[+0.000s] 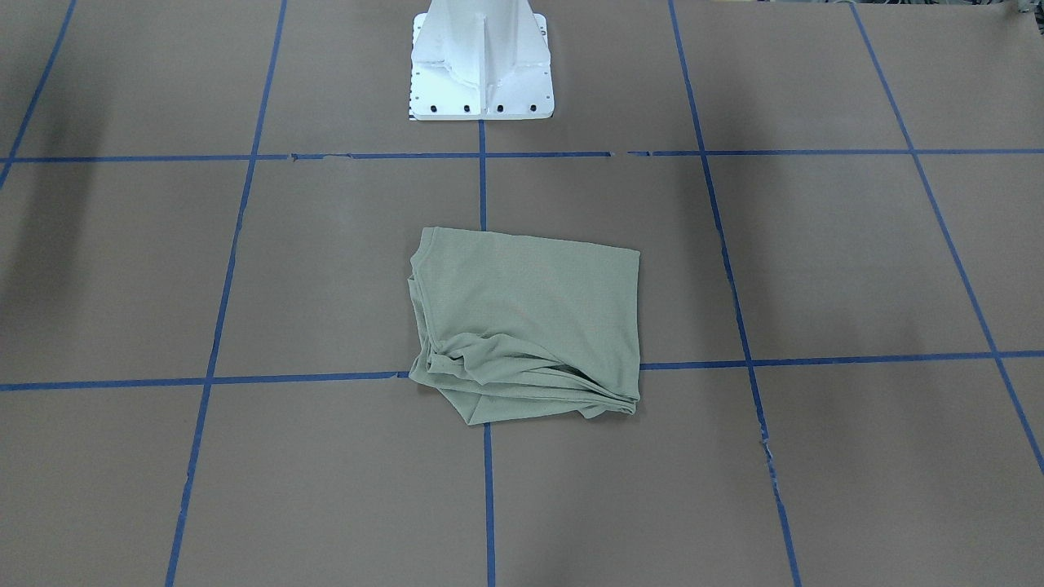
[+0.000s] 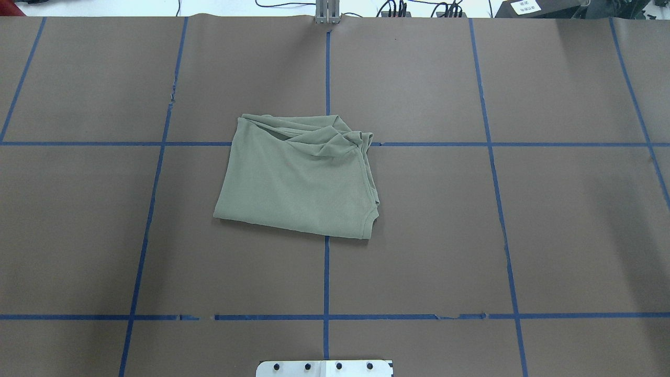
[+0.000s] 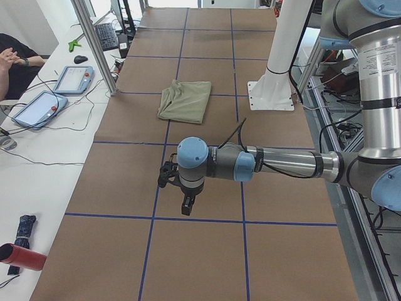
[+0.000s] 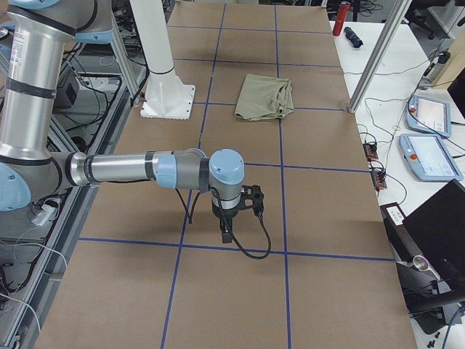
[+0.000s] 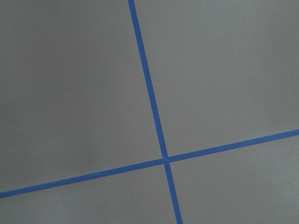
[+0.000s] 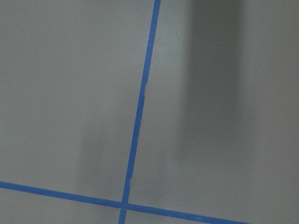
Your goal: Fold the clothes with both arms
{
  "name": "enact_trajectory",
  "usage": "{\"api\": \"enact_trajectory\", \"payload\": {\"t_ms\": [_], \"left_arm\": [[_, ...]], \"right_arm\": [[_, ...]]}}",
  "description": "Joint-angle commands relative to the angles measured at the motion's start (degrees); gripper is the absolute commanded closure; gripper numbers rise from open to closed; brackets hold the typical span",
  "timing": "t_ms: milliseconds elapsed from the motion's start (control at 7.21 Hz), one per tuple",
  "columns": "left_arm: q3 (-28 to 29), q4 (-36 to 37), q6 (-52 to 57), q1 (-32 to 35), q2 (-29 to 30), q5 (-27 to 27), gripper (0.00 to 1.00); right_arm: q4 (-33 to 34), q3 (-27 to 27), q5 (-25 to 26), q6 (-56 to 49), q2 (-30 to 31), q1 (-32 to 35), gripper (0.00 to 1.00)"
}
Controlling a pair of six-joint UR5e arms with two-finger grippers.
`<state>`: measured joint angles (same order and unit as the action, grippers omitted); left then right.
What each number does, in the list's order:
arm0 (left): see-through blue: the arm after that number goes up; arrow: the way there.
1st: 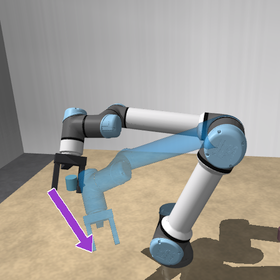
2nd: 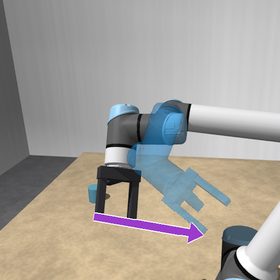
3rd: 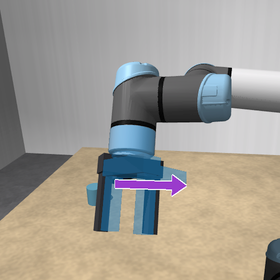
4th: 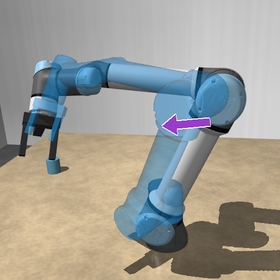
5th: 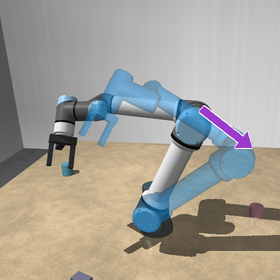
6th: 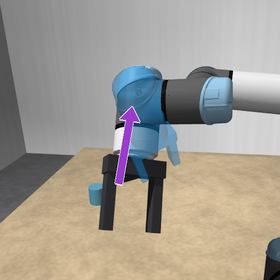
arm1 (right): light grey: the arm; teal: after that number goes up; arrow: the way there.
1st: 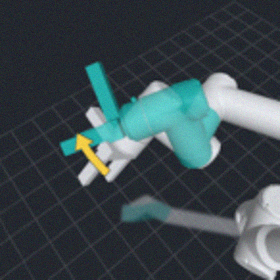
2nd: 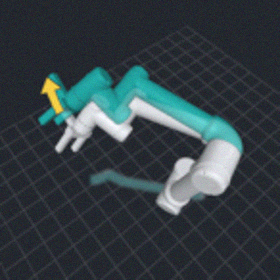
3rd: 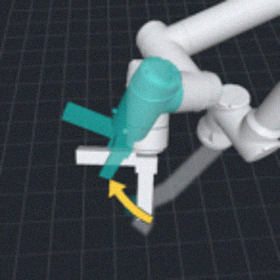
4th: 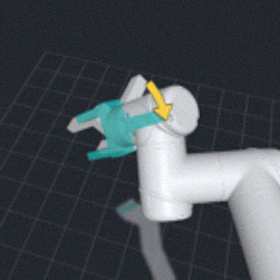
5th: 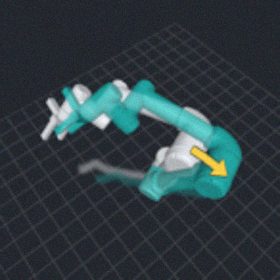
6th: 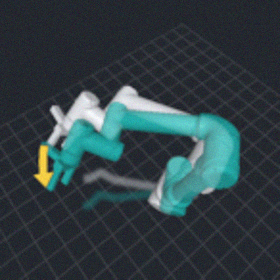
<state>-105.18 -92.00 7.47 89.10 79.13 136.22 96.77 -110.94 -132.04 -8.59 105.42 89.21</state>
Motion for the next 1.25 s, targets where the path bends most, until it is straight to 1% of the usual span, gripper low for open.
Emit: {"api": "enact_trajectory", "payload": {"t_ms": [0, 1110], "left_arm": [[-0.46, 0.06, 0.17, 0.02, 0.06, -0.25, 0.0], [-1.34, -0.02, 0.08, 0.37, -0.03, -0.52, 0.0]], "right_arm": [[0.0, -0.06, 0.02, 0.15, -0.12, 0.0, 0.0], [0.0, -0.06, -0.06, 0.07, -0.13, 0.62, 0.0]]}}
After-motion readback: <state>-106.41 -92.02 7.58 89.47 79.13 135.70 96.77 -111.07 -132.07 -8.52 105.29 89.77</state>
